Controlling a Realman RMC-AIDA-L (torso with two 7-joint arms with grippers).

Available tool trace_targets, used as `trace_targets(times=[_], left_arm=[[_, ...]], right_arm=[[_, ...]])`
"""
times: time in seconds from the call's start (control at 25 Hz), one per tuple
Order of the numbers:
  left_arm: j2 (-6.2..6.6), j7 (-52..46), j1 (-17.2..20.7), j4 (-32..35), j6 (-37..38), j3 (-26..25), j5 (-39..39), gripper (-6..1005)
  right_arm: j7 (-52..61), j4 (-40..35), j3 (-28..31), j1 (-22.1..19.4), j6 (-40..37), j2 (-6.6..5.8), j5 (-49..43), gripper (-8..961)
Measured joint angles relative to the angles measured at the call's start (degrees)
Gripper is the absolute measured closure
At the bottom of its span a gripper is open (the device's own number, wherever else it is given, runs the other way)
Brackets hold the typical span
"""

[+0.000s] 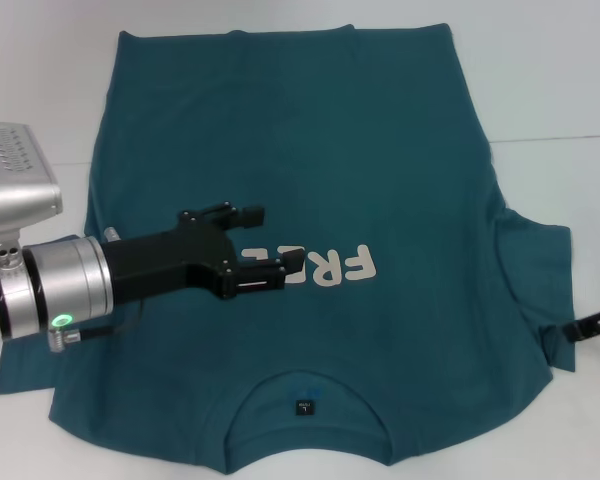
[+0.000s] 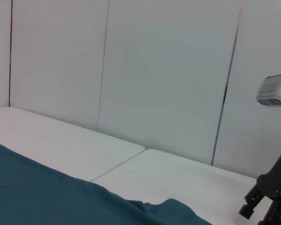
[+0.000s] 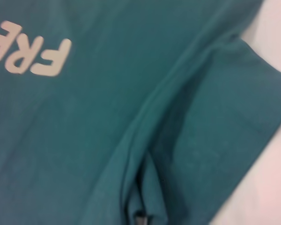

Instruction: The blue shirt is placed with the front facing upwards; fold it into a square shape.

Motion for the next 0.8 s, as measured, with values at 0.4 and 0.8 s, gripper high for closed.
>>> trace_targets(times=[0.4, 0.8], left_arm=[[-0.10, -0.15, -0.10, -0.83, -0.48, 0.26, -1.29, 124], [-0.10, -0.46, -0.16, -0.89, -1.14, 0.06, -1.44, 123]], right_arm=[[-0.57, -1.80, 0.16, -0.78, -1.43, -0.46, -0.38, 24], [-1.04, -1.42, -1.10, 0.09, -1.42, 0.02, -1.14, 24]])
